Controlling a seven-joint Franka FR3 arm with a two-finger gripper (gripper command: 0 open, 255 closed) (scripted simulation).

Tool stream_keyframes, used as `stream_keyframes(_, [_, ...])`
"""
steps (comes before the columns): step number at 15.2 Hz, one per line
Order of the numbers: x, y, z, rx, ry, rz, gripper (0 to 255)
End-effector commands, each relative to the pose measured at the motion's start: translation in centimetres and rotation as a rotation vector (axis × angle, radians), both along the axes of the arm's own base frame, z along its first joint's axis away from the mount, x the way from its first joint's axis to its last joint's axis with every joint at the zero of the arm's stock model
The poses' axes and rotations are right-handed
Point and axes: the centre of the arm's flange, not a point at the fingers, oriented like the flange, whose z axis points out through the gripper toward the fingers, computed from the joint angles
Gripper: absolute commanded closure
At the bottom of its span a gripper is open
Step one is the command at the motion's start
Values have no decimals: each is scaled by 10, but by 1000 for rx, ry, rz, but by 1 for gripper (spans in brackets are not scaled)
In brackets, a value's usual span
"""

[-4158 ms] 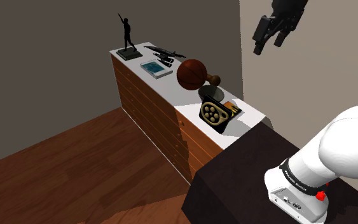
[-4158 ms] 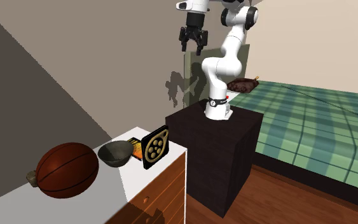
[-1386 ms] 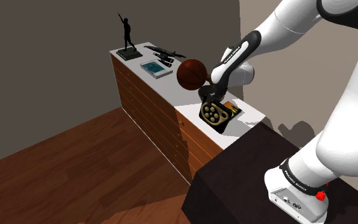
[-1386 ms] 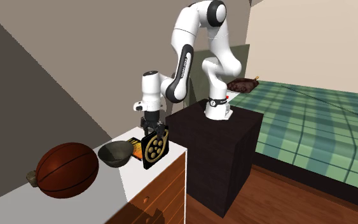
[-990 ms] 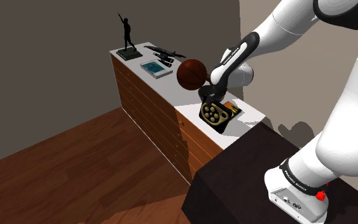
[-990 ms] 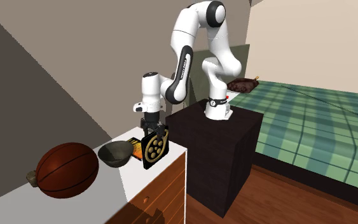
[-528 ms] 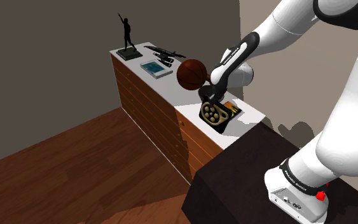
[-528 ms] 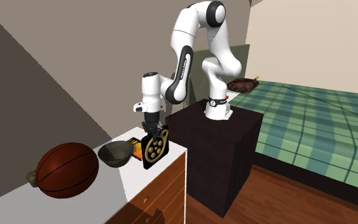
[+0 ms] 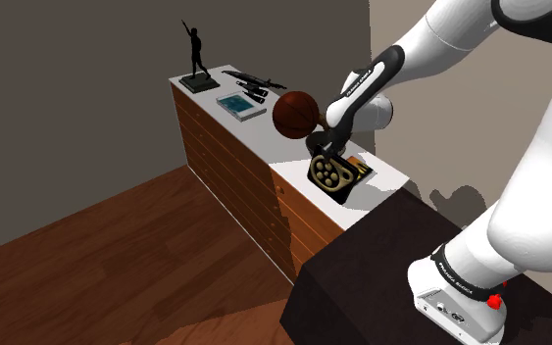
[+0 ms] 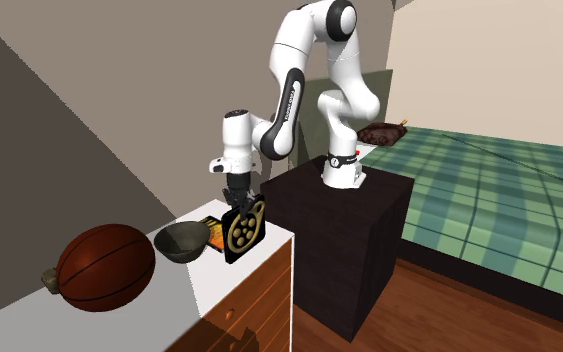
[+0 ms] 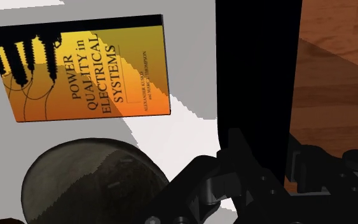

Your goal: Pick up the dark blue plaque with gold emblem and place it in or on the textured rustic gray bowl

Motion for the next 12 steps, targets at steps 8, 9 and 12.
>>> stream_keyframes(8, [0,0,47,0,0,0,255])
stream_keyframes(9, [0,0,53,0,0,0,255])
stream_keyframes(12, [0,0,69,0,0,0,255])
